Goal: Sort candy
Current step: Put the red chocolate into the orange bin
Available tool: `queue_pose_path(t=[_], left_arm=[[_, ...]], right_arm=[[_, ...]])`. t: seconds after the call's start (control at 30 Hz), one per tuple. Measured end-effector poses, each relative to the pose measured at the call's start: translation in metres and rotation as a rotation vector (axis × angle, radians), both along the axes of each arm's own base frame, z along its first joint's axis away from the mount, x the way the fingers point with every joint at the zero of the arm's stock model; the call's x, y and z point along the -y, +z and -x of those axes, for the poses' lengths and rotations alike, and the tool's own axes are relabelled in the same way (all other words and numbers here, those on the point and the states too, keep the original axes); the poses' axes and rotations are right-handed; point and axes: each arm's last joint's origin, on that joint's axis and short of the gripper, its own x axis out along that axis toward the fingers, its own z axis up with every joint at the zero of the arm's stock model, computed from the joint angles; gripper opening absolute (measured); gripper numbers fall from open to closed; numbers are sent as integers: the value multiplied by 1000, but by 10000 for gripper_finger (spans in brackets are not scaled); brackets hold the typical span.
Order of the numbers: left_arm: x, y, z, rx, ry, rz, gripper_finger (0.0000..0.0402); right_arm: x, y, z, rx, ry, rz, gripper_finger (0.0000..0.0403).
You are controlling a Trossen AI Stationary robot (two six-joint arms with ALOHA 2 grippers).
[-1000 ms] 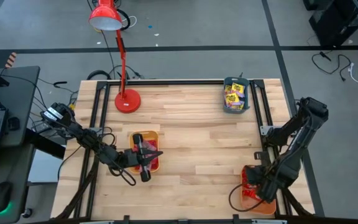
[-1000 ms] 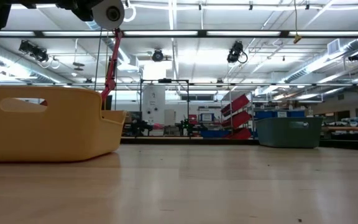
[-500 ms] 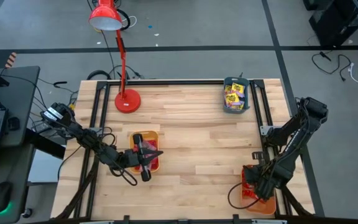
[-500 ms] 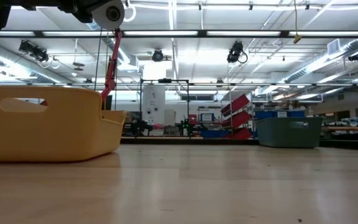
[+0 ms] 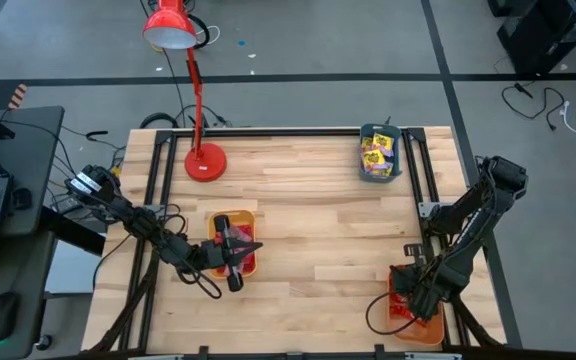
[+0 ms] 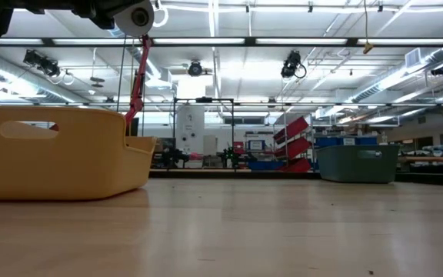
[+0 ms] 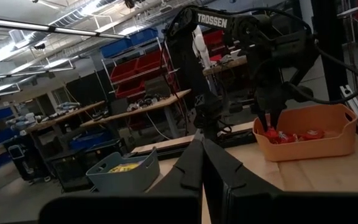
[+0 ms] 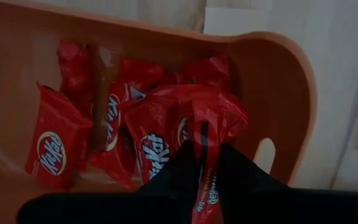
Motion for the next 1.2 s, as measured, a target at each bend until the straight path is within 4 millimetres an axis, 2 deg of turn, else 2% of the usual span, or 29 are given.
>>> queue_pose_path(t=[0.83, 1.2], left_arm=[[-1, 0, 0, -6, 32, 6, 5], [-1, -1, 0, -11, 33, 2, 5]], right_arm=[[0, 0, -2, 44, 0, 14, 46], [-5, 0, -5, 75, -1, -31, 46]])
